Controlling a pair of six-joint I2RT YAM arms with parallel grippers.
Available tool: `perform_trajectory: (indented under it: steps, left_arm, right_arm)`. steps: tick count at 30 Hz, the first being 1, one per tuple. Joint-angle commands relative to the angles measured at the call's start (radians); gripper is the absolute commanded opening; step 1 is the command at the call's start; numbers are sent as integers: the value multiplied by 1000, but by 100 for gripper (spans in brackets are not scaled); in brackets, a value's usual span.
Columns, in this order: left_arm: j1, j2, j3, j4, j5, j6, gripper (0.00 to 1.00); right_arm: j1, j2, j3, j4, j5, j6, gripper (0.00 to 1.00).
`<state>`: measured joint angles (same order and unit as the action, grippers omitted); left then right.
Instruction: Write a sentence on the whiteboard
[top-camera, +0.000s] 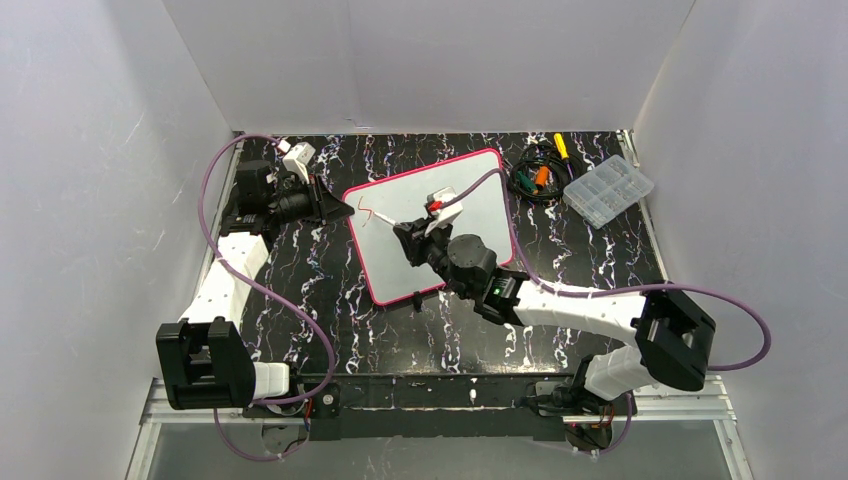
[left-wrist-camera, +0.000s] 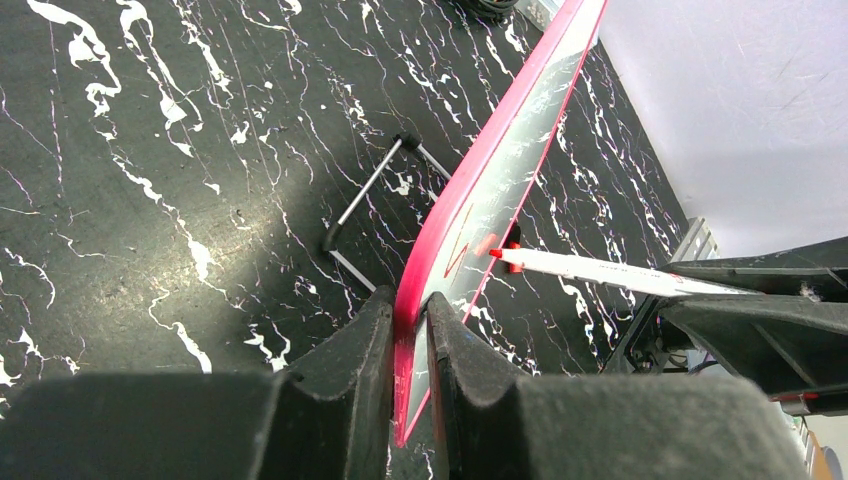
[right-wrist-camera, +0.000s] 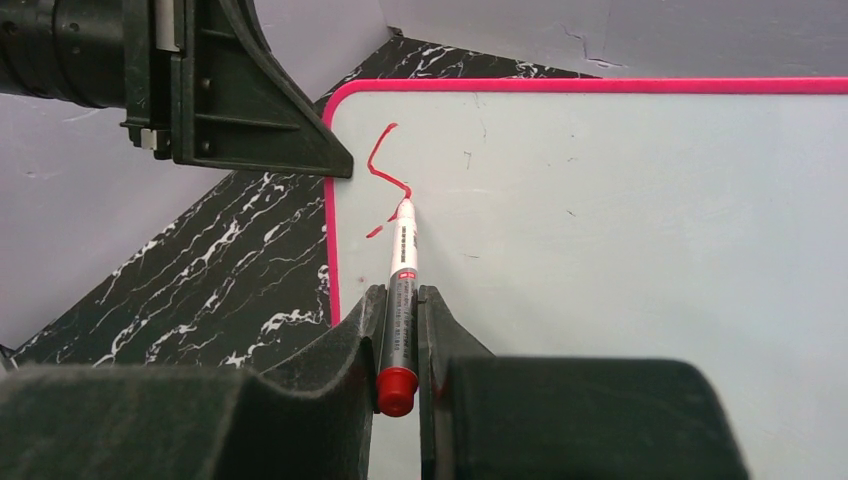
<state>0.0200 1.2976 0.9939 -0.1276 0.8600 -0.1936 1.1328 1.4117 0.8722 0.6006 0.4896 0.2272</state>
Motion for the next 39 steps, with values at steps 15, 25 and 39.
perform_trajectory:
  steps: [15,25,39]
  left_arm:
    - [-5,-37,-17,-37,-3,17,0]
    - [-34,-39,-15,-37,-1,17,0]
    - [-34,-41,-17,-35,-6,17,0]
  right_arm:
    - [-21,46,46,84,34,-20,1]
    - [-21,8,22,49,158,-23,1]
    - [-21,-30,12,76,105,-34,1]
